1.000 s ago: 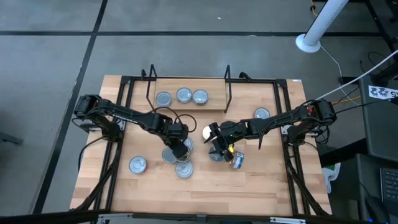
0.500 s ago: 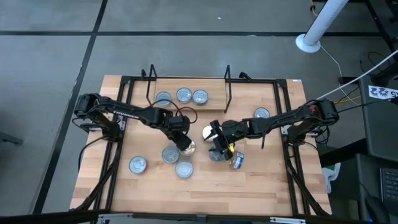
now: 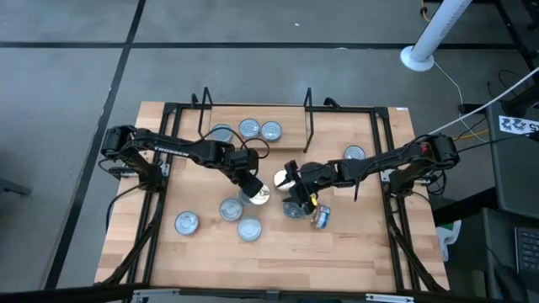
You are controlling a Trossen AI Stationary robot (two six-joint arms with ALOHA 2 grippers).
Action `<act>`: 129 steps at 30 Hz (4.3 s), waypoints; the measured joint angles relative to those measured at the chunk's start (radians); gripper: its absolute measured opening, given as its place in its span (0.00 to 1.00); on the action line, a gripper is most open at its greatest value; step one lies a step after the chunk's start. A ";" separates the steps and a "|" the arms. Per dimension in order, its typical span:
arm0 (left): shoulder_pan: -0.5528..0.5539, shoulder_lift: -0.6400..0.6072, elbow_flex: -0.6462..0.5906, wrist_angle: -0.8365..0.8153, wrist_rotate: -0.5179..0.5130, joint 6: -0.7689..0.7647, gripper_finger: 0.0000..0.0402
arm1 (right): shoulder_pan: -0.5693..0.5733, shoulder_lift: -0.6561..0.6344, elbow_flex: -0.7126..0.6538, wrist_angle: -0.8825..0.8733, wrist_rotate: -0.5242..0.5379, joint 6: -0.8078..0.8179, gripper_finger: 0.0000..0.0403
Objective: Stack canned seafood by type on shelf
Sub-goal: Put the blue-pink tuna can on the shelf
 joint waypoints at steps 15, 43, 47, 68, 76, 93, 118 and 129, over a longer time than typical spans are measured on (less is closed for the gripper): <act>0.000 -0.001 0.002 -0.005 0.018 0.001 0.00 | 0.170 0.078 0.000 0.159 0.246 -0.331 0.62; 0.000 0.013 0.002 -0.003 0.026 0.000 0.00 | 0.193 0.321 0.002 0.451 0.486 -0.584 0.62; 0.000 0.013 0.002 -0.001 0.037 0.000 0.00 | 0.193 0.322 0.001 0.467 0.499 -0.583 0.62; -0.034 0.014 0.002 -0.104 0.036 -0.011 0.00 | 0.193 0.325 -0.001 0.530 0.531 -0.588 0.62; -0.033 0.014 0.002 -0.110 0.002 -0.055 0.00 | 0.193 0.322 0.001 0.482 0.397 -0.590 0.62; -0.032 0.014 0.002 -0.109 -0.001 -0.108 0.00 | 0.194 0.280 -0.002 0.443 0.385 -0.504 0.62; -0.032 0.014 0.002 -0.103 -0.001 -0.108 0.00 | 0.278 0.408 0.084 0.585 0.442 -0.320 0.62; -0.032 0.014 0.002 -0.103 -0.001 -0.108 0.00 | 0.278 0.550 0.166 0.585 0.680 -0.454 0.62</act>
